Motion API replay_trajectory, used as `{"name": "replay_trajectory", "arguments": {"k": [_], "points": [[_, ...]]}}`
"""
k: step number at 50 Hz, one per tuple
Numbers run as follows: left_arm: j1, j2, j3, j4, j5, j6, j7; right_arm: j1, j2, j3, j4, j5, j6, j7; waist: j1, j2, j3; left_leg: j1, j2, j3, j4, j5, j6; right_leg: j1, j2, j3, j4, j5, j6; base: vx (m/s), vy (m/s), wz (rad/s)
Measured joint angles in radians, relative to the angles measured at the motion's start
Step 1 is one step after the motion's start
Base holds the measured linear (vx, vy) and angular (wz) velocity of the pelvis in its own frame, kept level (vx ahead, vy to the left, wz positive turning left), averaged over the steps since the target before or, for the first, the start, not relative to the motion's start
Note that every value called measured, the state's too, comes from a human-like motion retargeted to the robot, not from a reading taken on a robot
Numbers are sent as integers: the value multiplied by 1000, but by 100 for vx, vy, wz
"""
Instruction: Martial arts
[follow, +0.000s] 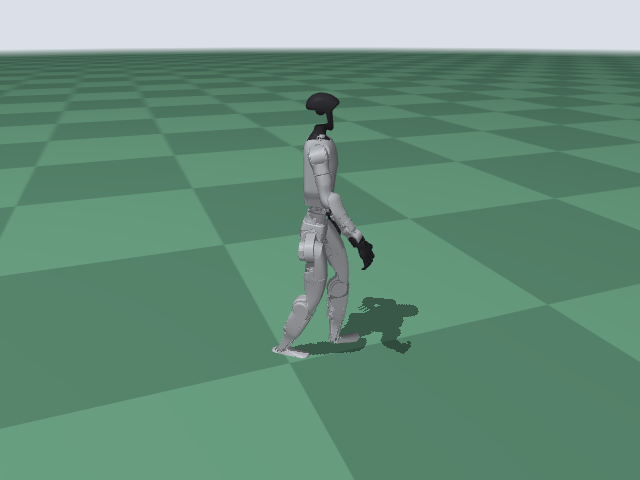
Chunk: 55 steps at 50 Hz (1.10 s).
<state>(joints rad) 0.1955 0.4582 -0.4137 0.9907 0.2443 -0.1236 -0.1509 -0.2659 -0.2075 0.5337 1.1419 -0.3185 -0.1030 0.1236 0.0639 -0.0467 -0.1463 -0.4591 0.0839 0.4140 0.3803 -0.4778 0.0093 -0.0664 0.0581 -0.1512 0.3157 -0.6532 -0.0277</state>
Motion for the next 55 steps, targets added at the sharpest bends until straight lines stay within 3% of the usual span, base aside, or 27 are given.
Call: {"name": "replay_trajectory", "arguments": {"k": [18, 34, 45, 55], "points": [[-16, -21, -34, 2, 52, 17, -6, 222, -32, -71, 37, 11, 8, 41, -20, 95, 21, -67, 160, -51, 199, -96, -31, 102, 124, 61, -169, 117, -6, -4, -3, -28], [60, -122, -114, -62, 144, 18, -69, 554, -114, -162, 32, -1, 3, 110, -89, 141, 62, -85, 269, -80, 263, -115, -49, 167, 195, 152, -257, 208, -3, -6, -2, -34], [201, -184, -263, -132, 200, -26, -171, 770, -105, -166, -89, 46, -28, 181, -181, 158, 108, -80, 356, -118, 338, -94, -60, 179, 234, 281, -243, 254, 16, -8, -2, -66], [263, -249, -465, -192, 232, -78, -348, 865, -62, -62, -300, 148, -66, 288, -269, 180, 173, -25, 428, -172, 460, -156, -70, 187, 287, 460, -191, 309, 54, -13, 0, -108]]}}
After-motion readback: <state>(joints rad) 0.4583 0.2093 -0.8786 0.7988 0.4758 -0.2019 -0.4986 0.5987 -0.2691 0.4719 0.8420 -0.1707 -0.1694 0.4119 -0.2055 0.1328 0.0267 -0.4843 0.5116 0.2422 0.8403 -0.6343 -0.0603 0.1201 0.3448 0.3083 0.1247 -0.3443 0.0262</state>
